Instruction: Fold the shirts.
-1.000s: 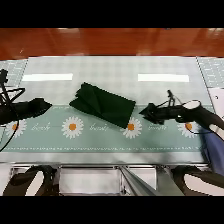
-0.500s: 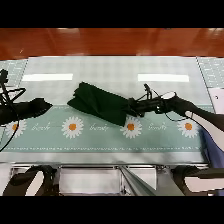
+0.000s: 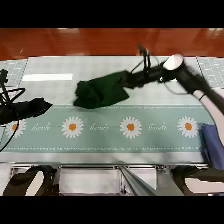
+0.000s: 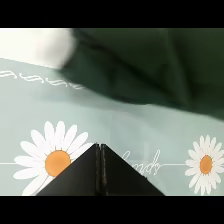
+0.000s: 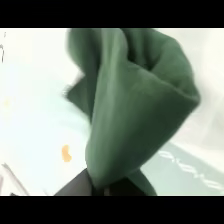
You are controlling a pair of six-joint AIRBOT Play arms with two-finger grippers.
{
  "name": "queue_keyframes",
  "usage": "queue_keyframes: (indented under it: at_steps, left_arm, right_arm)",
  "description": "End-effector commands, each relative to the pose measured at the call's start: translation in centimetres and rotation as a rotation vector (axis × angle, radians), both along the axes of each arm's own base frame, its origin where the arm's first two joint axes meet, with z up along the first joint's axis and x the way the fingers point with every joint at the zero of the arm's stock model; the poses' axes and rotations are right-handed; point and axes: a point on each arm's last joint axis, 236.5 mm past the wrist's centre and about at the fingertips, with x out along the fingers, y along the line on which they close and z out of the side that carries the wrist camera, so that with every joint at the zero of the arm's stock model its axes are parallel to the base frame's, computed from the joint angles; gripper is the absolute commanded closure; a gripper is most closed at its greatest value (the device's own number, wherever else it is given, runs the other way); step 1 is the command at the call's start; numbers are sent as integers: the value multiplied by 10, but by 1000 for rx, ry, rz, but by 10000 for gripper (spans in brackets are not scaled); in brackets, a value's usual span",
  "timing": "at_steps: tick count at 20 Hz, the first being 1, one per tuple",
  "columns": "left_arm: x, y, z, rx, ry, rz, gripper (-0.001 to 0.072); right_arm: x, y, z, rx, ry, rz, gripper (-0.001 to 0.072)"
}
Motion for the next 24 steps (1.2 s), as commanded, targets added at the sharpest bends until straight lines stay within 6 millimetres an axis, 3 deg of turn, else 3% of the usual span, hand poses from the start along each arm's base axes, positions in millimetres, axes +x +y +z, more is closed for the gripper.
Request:
queue_keyframes:
  at_steps: [1,4,7,13,17,20,24]
  left_arm:
    - [0,0,0,0,-1,1,684]
    - [0,-1,0,-4,-1,0,684]
    - [0,-1,0,-3,-1,0,684]
    - [0,-1,0,-4,-1,0,684]
    - [0,-1,0,-3,0,0,684]
    - [0,-1,0,-3,-1,0,684]
    - [1,-3,2,-18,-7,2,684]
  right_arm:
    - [15,-33,71,-169,-167,9,689]
    - [30,-71,117,-209,-223,-60,689]
    - [35,-122,148,-206,-227,-141,689]
    - [23,-251,188,-142,-190,-390,689]
    - [-12,-336,198,-142,-130,-564,689]
    - [-60,-399,179,-297,-4,-704,689]
    - [-127,-464,163,-445,144,-919,689]
